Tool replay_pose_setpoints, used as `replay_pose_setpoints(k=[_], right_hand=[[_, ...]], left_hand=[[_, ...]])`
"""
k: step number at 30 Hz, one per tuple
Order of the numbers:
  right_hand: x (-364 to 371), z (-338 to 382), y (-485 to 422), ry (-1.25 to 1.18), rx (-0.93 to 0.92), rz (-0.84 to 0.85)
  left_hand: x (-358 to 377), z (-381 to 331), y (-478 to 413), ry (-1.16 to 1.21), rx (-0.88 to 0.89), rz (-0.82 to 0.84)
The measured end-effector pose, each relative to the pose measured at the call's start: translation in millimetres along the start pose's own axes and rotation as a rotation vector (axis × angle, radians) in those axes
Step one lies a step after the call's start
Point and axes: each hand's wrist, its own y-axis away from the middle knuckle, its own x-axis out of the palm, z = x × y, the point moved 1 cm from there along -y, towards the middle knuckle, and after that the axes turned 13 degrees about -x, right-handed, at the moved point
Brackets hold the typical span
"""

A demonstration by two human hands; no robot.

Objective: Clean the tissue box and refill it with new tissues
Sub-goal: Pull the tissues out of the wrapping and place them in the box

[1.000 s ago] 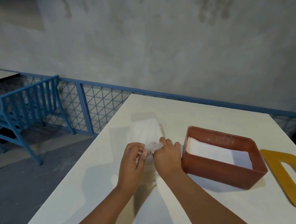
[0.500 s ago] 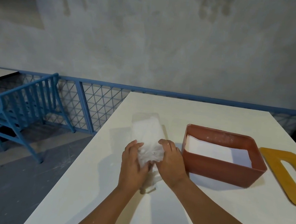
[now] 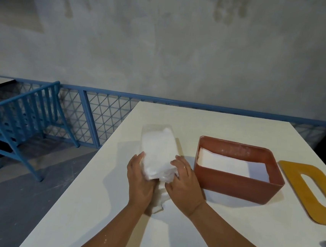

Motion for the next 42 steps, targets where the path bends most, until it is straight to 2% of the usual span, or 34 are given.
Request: replay_pose_setpoints(k=[3,9,15,19,22,25,27,28,30,32,34,36,39,42], right_hand=[[-8,-1,-11,-0.026,0.142,0.026],[7,-10,-27,0.152,0.110,0.244],[-5,5,-18,-0.005,0.167,0.116],[-17,7,3,-0.009,0.106,0.027],[-30,11,21,-0.023,0.116,-0.009],[-49,21,34,-0.160,0.175,-0.020],[-62,21,40,-0.288,0.194,-0.035],[-70,20,43,-0.374,0.242,-0.036],[-91,14,46,-0.561,0.387,-0.048],[-113,5,49,-0.784,0.617,-0.112],[-132,-7,56,-1.025,0.861,-0.114],[-147,-24,68,-1.134,0.969,-0.121],[-162,-43,87,-1.225,1.054,-0.140],[-170,-62,107,-1.265,1.179,-0.167]], left_hand=[[-2,0,3,0.064,-0.070,0.079],[-4,0,4,0.023,-0.093,0.115],[1,-6,4,0.115,-0.141,0.097],[4,-13,4,-0.037,-0.041,0.007],[3,-15,5,0.035,-0.126,0.007],[0,-20,6,0.166,-0.217,0.028],[-4,-29,7,0.061,-0.194,-0.078],[-7,-34,10,-0.035,-0.154,-0.119],[-11,-33,14,-0.338,0.041,-0.119],[-11,-30,24,-0.547,0.331,-0.098],[-9,-40,41,-0.570,0.530,-0.038],[-6,-56,52,-0.544,0.637,0.036],[6,-80,68,-0.654,0.697,0.103],[18,-105,88,-0.653,0.468,0.397]])
